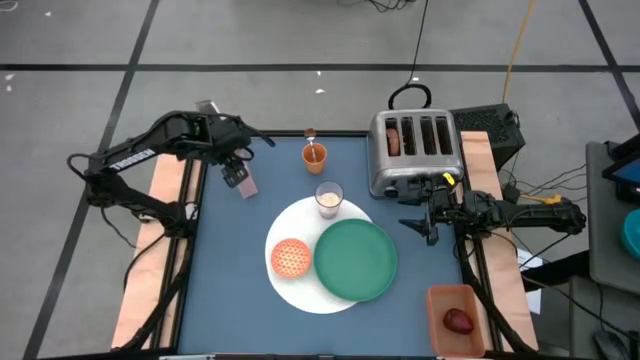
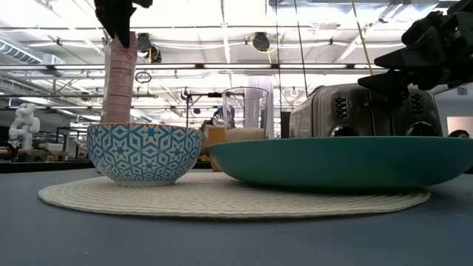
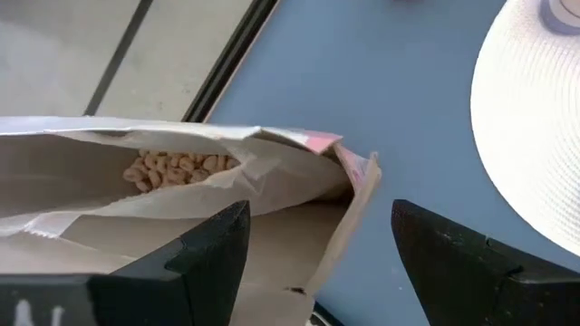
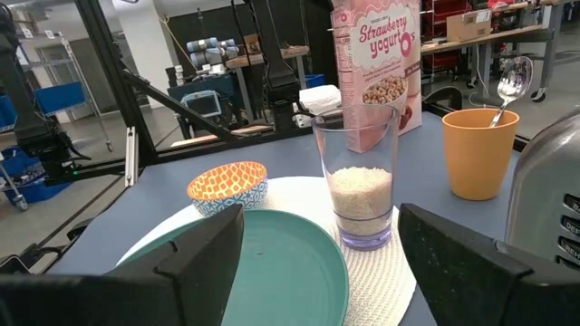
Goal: Arrange a breakfast setting
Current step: Pour the cereal into the orange bowl
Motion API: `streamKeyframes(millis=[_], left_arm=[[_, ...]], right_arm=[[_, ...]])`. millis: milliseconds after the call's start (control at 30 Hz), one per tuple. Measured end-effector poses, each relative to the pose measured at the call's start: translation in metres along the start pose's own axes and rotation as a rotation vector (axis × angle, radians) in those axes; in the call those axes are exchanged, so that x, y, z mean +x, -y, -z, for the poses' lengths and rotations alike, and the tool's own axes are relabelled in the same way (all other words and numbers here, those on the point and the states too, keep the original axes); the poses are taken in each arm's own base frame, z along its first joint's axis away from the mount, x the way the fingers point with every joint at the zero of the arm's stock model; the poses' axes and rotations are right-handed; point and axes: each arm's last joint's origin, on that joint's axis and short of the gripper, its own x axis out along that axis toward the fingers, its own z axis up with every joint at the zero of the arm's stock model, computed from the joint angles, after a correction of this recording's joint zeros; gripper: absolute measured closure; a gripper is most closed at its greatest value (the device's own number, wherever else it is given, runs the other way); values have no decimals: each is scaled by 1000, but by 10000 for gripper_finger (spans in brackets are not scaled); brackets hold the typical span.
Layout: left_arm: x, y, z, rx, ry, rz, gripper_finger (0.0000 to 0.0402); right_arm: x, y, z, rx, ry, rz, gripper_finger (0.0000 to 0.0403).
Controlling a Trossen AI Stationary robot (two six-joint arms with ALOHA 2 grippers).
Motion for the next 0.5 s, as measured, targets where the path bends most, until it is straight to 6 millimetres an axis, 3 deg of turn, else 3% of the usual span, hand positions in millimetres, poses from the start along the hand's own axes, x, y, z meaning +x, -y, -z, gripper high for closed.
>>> streamKeyframes(millis=[500], left_arm=[[14,-6,-10,3,-61,8,128]], right_arm=[[0,0,0,0,1,0,117]])
